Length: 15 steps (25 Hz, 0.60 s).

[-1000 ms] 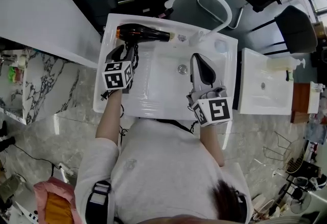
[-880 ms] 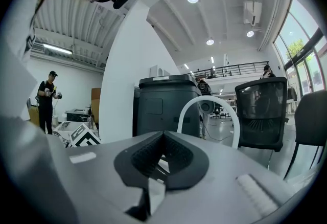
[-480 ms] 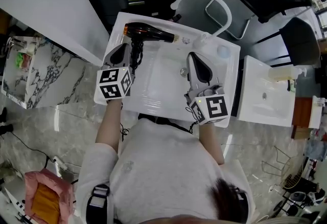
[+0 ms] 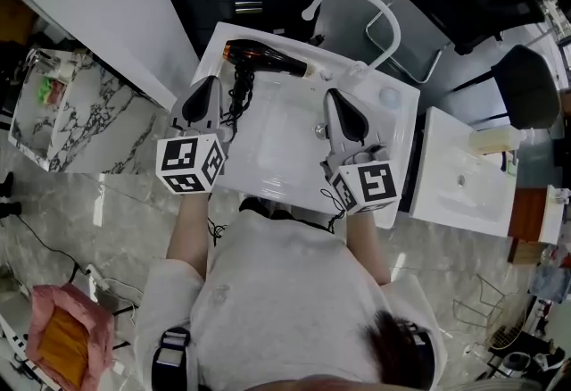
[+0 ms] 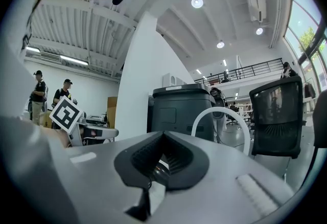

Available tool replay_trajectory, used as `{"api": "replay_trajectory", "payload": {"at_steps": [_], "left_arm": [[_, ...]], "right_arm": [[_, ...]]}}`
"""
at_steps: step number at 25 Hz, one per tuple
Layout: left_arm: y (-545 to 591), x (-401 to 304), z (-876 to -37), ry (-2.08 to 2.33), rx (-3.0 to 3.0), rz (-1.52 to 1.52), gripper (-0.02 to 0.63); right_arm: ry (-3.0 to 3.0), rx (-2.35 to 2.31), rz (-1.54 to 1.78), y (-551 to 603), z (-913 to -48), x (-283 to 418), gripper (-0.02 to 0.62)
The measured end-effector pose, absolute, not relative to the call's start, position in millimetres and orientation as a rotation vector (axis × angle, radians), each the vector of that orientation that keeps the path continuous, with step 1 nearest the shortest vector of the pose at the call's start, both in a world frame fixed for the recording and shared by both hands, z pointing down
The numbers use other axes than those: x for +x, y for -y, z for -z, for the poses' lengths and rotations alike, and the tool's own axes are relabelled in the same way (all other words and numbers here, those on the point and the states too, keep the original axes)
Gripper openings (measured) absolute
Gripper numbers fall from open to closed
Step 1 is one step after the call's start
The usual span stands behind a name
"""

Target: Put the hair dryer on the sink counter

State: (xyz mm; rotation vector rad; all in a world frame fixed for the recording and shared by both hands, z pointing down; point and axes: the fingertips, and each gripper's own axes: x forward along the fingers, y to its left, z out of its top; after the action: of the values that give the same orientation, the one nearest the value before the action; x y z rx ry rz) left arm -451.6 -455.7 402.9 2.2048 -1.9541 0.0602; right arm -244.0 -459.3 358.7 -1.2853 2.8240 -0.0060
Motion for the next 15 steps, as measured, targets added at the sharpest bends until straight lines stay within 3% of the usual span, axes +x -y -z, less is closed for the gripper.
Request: {"api": "replay_trajectory", "payload": {"at_steps": [15], "left_arm": [[386.8, -438.6, -324.6, 2.147, 2.243, 0.143, 0.009]], "right_arm": [[-2.815, -1.159, -0.053, 439.1, -334.7, -229.4, 0.011]]}}
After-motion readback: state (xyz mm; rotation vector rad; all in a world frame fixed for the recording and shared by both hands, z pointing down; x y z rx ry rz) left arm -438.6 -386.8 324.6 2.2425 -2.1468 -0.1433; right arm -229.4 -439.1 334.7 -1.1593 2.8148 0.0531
